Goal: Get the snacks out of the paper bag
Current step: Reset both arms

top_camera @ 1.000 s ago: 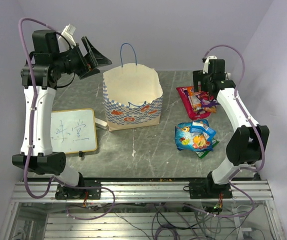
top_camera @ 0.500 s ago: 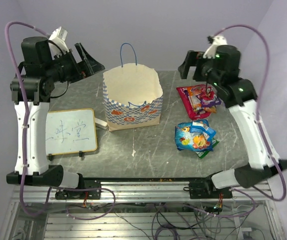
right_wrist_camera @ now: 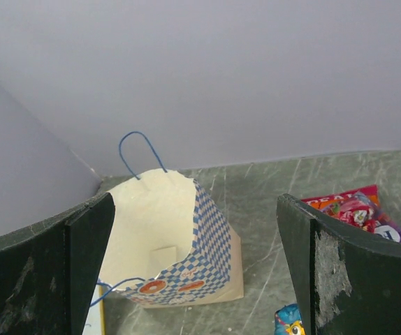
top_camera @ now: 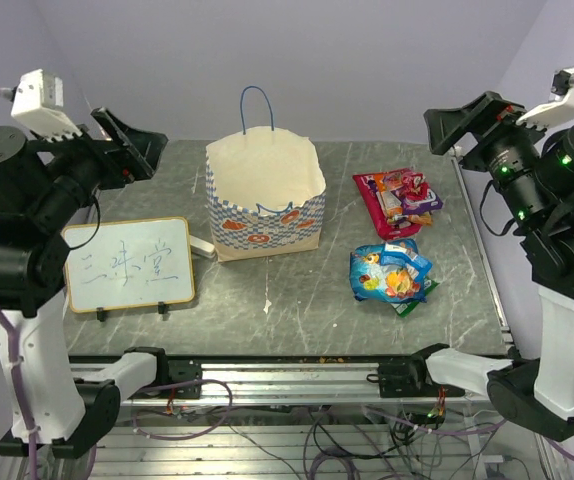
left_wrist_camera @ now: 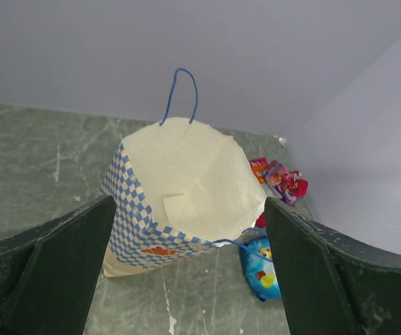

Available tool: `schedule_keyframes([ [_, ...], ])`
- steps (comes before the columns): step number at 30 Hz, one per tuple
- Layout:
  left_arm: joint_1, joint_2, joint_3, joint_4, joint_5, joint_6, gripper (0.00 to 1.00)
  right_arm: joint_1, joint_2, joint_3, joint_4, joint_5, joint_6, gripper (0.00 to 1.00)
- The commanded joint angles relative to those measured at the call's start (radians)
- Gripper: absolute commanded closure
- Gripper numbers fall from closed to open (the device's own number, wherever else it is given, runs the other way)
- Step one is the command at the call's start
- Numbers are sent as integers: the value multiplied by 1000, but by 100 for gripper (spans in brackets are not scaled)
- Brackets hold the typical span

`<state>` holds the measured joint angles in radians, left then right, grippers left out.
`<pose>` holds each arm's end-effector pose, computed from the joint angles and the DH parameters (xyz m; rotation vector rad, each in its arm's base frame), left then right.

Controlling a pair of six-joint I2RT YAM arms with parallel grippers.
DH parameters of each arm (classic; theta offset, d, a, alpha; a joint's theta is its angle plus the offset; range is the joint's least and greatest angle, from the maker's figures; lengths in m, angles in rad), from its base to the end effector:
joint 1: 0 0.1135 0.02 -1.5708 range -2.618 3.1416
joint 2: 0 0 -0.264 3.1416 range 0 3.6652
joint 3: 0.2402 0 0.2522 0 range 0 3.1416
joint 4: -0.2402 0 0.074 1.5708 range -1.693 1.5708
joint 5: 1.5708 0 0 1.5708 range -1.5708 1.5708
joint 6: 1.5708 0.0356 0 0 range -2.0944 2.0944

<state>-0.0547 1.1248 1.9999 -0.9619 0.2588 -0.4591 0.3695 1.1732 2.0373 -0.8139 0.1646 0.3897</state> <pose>0.1244 -0.0159 0.5688 -0.1409 1.6841 -0.6021 0.1328 0.0452 0.5876 0.1486 1.5334 0.4804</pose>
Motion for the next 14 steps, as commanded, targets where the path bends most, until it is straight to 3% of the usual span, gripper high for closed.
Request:
schedule_keyframes([
  [1, 9, -23, 29, 22, -97, 29, 2, 0, 10, 21, -66, 88, 20, 0],
  [14, 8, -25, 60, -28, -128, 35, 2, 0, -12, -9, -106, 161, 28, 0],
])
